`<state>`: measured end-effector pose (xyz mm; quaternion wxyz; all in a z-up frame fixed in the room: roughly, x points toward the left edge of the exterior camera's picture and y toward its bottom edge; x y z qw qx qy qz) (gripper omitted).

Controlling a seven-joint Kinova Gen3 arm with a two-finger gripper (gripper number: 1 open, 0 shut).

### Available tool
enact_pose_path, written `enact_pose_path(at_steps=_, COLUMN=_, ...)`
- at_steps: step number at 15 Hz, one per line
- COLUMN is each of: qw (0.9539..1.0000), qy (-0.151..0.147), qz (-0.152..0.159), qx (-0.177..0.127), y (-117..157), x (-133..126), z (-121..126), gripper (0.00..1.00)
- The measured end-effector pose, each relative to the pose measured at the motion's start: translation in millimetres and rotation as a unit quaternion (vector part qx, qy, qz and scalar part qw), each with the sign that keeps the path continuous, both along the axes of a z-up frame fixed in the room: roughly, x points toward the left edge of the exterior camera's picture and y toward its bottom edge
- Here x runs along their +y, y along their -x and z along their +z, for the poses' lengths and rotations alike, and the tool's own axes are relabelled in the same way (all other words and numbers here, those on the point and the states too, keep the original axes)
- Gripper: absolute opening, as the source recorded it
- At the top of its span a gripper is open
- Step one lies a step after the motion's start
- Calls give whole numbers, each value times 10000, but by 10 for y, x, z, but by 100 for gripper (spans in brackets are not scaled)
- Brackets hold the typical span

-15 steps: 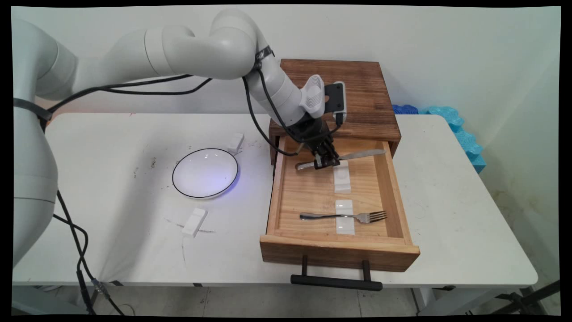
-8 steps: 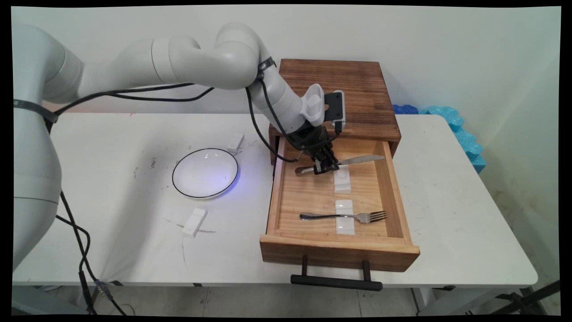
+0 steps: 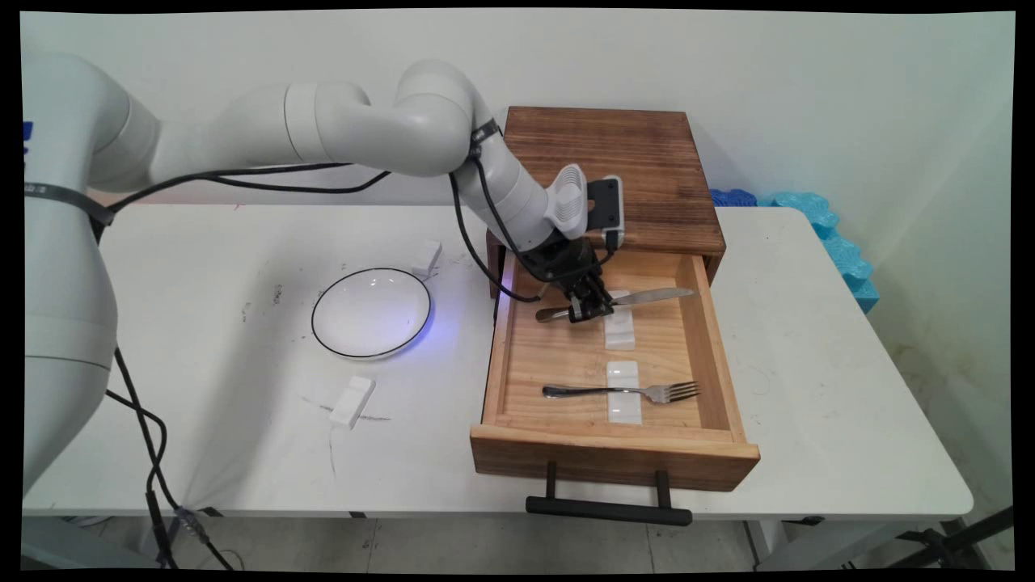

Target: Place the picked object into the drawer

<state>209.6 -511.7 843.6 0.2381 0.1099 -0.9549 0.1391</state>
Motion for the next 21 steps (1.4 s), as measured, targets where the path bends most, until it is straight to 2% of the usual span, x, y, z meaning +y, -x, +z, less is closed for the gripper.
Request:
enact_pose_path(at_steps=13, qw=9999, qy=-22, qz=-19, qx=106, y=10, x=-17, z=-168, gripper=0)
enact_pose_path(at_steps=14, qw=9999, qy=-20, qz=-26, qx=120, y=10, x=-17, z=-176, gripper=100)
enact_pose_path(at_steps=21, qw=9997, qy=23, qz=-62, qx=228, y=20, x=-7, z=-161, gripper=100)
